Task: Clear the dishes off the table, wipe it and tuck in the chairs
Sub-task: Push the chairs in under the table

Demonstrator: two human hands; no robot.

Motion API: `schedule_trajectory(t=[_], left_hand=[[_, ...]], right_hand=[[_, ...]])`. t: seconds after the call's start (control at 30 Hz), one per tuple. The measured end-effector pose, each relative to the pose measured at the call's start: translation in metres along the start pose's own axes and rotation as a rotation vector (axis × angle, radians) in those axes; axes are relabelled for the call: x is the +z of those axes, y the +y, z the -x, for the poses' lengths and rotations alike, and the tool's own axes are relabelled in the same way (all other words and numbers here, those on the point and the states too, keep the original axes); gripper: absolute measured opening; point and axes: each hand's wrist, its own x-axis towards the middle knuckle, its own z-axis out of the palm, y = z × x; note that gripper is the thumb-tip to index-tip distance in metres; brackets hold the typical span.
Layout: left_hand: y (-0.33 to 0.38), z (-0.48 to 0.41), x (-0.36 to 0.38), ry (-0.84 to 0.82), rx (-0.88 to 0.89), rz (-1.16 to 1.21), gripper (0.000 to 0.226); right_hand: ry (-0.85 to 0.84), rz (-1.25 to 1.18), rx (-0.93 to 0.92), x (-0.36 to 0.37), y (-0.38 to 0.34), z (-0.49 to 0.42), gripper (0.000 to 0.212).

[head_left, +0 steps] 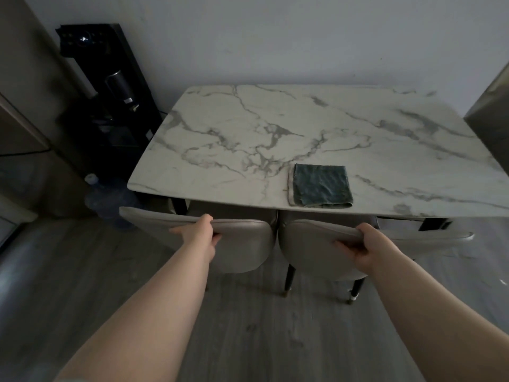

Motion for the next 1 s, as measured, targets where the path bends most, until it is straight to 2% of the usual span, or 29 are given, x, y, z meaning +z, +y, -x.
schedule_trajectory(t=[0.23, 0.53, 0.63, 0.73, 0.87, 1.0], left_hand=[[0.011, -0.002, 0.014, 0.015, 0.031, -0.03, 0.101], [0.0, -0.01, -0.004, 0.022, 0.042, -0.091, 0.095], [-0.005, -0.013, -0.008, 0.004, 0.034, -0.127, 0.099], [-0.008, -0.008, -0.012, 0.026, 0.07, -0.135, 0.094], [-0.006, 0.003, -0.011, 0.055, 0.104, -0.111, 0.093], [-0.006, 0.012, -0.009, 0.09, 0.114, -0.117, 0.089]], right_hand=[[0.029, -0.023, 0.001, 0.001, -0.001, -0.002, 0.009], [0.044, -0.072, 0.03, -0.006, 0.001, -0.014, 0.026], [0.06, -0.064, 0.031, -0.006, 0.002, -0.016, 0.027], [0.059, -0.052, 0.042, -0.006, 0.003, -0.017, 0.038], [0.047, -0.035, 0.065, -0.006, 0.005, -0.011, 0.031], [0.051, -0.026, 0.059, -0.01, 0.005, -0.014, 0.044]])
